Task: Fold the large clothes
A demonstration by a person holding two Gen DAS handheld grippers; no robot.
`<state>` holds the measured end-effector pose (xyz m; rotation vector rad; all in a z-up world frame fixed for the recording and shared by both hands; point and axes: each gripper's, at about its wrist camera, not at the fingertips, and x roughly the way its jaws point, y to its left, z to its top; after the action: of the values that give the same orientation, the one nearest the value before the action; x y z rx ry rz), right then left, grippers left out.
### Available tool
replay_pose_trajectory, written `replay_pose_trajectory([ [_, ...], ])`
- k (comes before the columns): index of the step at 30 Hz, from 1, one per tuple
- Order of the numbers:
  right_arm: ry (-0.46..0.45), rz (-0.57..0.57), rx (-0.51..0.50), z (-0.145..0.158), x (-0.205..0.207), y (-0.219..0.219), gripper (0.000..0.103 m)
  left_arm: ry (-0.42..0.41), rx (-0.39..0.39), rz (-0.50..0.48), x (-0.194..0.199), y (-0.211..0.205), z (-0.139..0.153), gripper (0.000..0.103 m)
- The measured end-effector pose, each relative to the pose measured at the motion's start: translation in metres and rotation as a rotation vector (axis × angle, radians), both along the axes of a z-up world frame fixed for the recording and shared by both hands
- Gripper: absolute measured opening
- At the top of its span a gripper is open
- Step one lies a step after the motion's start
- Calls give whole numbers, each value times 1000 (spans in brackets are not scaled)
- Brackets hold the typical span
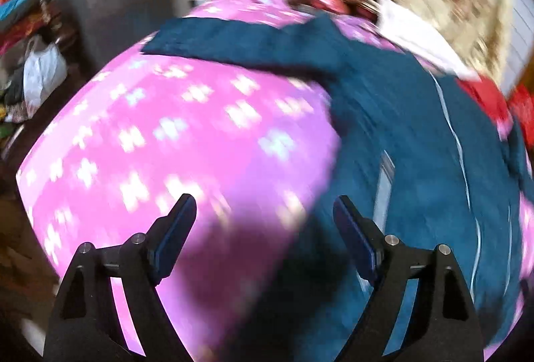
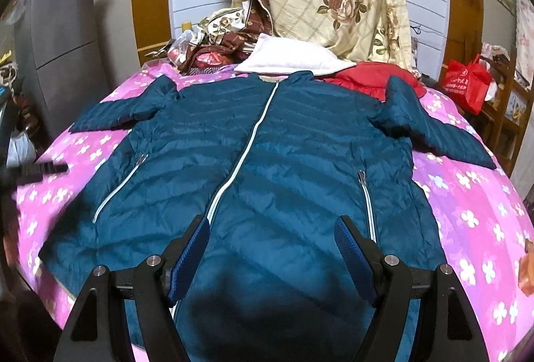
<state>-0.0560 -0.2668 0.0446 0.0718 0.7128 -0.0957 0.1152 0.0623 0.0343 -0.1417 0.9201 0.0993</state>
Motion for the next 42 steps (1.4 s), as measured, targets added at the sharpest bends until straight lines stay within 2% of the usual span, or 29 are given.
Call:
replay_pose_trajectory([
  [4, 23, -22, 17, -7, 15, -11, 75, 1, -87, 109, 76, 66, 5, 84],
  [7, 44, -46, 27, -15, 23, -21, 75, 16, -161, 176, 131, 111, -5, 84],
  [10, 61, -81, 32, -21, 29, -32, 75, 52, -311, 214, 174, 149, -27, 84],
  [11, 69, -96, 30, -23, 32, -36, 75, 48, -370, 232, 186, 160, -35, 84],
  [15, 95, -134, 7, -30, 40, -48, 75, 29, -521, 269, 225, 183, -61, 80],
  [17, 102, -149, -7, -32, 43, -52, 75, 0, -549, 286, 238, 188, -64, 79],
  [22, 127, -186, -44, -36, 50, -62, 75, -51, -532, 312, 271, 198, -64, 78],
  [23, 133, -193, -51, -38, 51, -64, 75, -45, -497, 316, 279, 199, -65, 63],
  [24, 141, -202, -58, -40, 51, -66, 75, -16, -457, 329, 285, 199, -67, 20],
  [25, 147, -208, -60, -42, 51, -69, 75, 27, -428, 341, 291, 199, -70, 11],
  [27, 149, -214, -55, -43, 51, -73, 75, 45, -403, 347, 293, 196, -63, 8],
  [29, 137, -219, -45, -42, 49, -76, 75, 25, -332, 326, 291, 184, -44, 7],
  [31, 119, -219, -34, -39, 44, -78, 75, -23, -273, 273, 284, 163, -13, 6],
  [34, 89, -214, -27, -33, 35, -81, 75, -103, -191, 133, 271, 107, 45, 6],
  [37, 55, -231, 10, -26, 21, -91, 75, -177, -120, -67, 247, 22, 100, 5],
  [39, 35, -251, 37, -21, 11, -99, 75, -228, -117, -223, 227, -43, 129, 5],
  [42, 15, -281, 63, -16, -3, -113, 75, -240, -184, -459, 187, -142, 148, 5],
])
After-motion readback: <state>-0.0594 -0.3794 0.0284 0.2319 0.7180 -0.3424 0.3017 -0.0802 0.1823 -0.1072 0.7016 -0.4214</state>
